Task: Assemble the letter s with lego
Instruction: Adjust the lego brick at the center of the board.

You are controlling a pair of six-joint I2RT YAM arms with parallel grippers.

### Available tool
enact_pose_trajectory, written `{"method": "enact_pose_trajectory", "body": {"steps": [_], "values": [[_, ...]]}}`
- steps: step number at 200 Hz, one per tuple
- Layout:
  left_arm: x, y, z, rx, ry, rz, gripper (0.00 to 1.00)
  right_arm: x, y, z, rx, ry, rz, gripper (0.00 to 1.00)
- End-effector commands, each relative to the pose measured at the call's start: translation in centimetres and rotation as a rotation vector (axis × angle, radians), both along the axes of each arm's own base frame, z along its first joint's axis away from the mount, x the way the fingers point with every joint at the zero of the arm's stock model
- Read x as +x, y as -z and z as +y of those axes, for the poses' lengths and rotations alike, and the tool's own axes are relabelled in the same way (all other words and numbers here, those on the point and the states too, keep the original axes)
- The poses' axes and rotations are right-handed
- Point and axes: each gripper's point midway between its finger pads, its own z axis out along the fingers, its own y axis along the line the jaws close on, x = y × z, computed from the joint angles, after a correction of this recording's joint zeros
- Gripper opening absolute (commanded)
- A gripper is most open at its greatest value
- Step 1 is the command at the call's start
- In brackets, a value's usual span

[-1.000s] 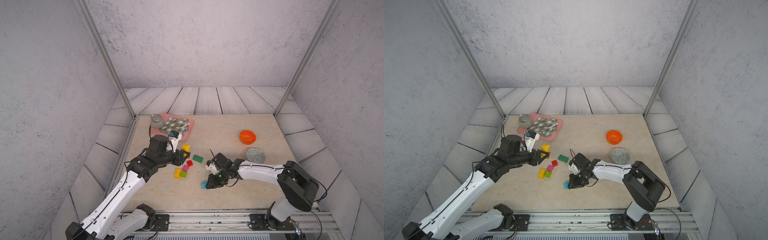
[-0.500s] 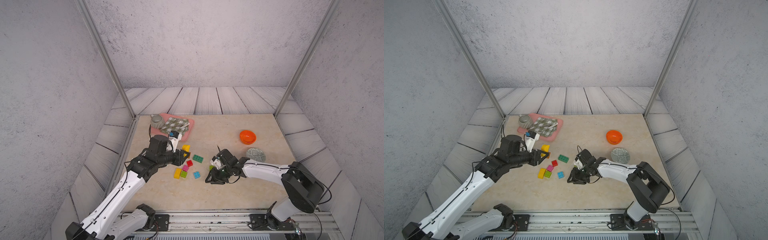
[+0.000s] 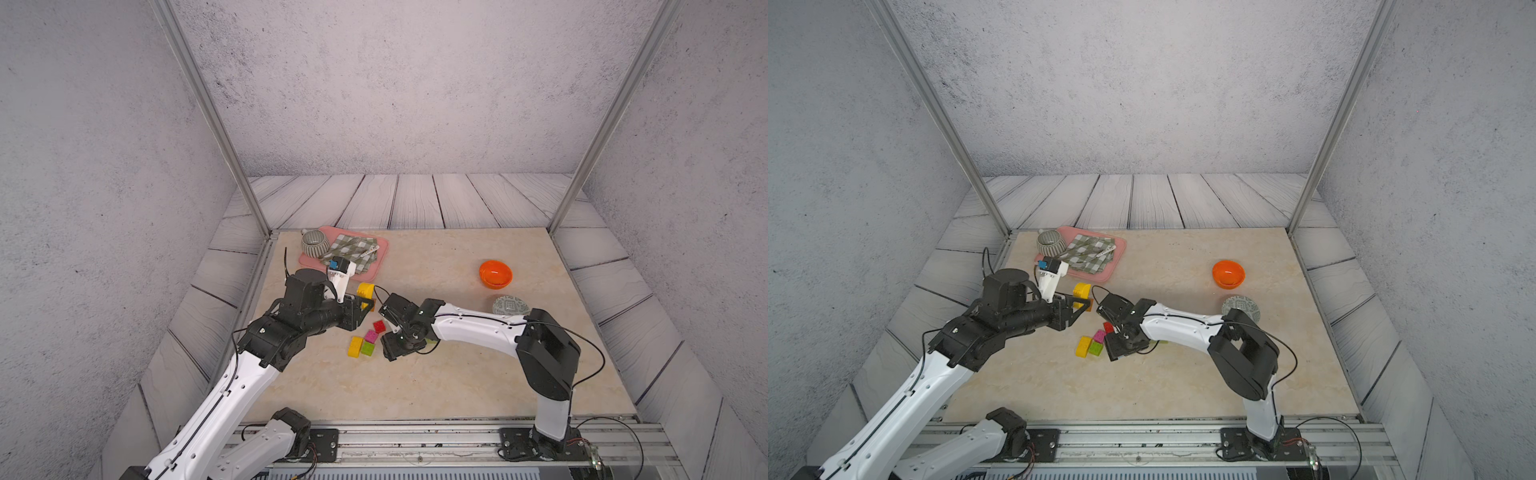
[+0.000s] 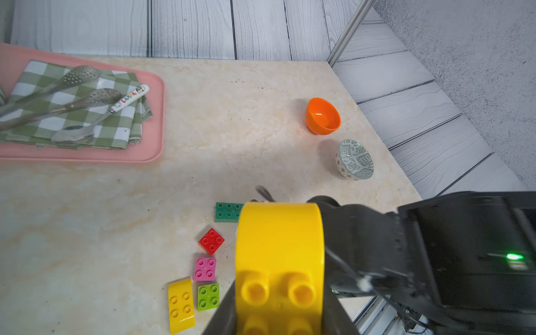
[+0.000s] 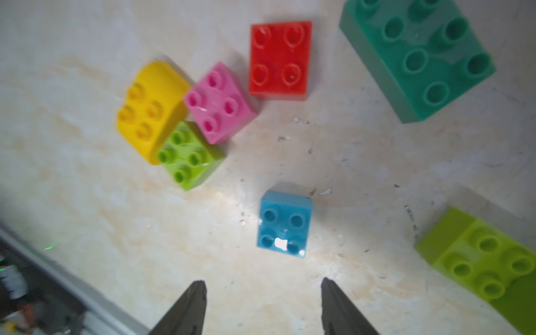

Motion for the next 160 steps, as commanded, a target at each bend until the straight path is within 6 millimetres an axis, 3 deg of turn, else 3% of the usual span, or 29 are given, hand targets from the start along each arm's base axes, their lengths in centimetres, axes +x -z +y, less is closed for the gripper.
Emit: {"method": "enact_pose_trajectory", "body": {"steps": [1, 66, 90, 147, 160], "values": [[-0.4, -0.9, 0.9, 0.027, -0.017, -0.029, 0.12, 1.2, 0.9, -2.1, -0.152, -0.001, -0.048, 0.71], [-0.5, -1.4, 0.9, 0.027, -0.007, -0.031, 0.12, 2.2, 3.3, -0.8, -0.177, -0.008, -0.04, 0.7], [-0.5, -1.3, 0.7, 0.023, -0.004, -0.028, 0.12, 2.7, 3.3, -0.5, -0.172, -0.003, -0.059, 0.66], [-0.4, -1.1, 0.6, 0.017, -0.002, -0.019, 0.12, 4.5, 2.8, 0.0, -0.21, -0.032, -0.117, 0.69], [-0.5, -1.1, 0.6, 0.016, -0.002, -0.02, 0.12, 4.5, 3.1, 0.0, -0.216, -0.037, -0.115, 0.65]]}}
